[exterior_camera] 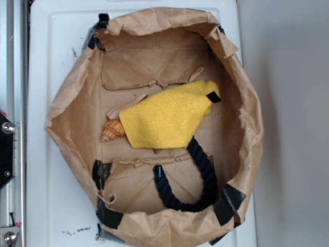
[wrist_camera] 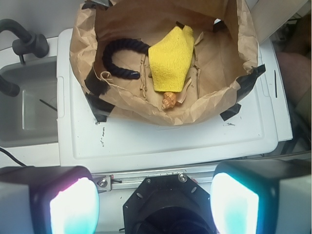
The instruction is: Grab the yellow cloth.
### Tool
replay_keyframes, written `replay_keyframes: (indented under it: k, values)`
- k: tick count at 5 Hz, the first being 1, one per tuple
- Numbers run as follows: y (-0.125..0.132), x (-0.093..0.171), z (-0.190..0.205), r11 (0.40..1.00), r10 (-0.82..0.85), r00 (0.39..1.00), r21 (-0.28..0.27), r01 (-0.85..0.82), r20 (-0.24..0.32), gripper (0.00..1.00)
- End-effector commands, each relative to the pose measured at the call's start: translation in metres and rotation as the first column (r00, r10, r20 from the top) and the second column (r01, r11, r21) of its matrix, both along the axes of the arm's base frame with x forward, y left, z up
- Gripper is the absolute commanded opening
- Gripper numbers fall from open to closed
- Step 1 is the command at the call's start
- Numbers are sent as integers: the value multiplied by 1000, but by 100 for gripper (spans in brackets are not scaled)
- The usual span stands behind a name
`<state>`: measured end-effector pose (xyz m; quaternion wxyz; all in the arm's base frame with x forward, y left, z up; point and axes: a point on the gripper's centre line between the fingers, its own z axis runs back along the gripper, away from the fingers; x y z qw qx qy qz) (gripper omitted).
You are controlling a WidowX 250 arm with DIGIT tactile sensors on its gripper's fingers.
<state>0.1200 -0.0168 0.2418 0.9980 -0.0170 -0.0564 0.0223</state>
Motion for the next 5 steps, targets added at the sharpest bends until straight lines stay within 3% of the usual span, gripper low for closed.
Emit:
replay_keyframes:
  k: [1, 2, 3, 5]
  values:
    - [-7, 99, -12, 996, 87, 991, -22, -85, 100, 100]
    - [-5, 149, -42, 997, 79, 991, 5, -80, 105, 100]
    - [21, 176, -85, 999, 30, 995, 8, -31, 90, 100]
    - [68, 146, -71, 999, 27, 996, -39, -24, 85, 100]
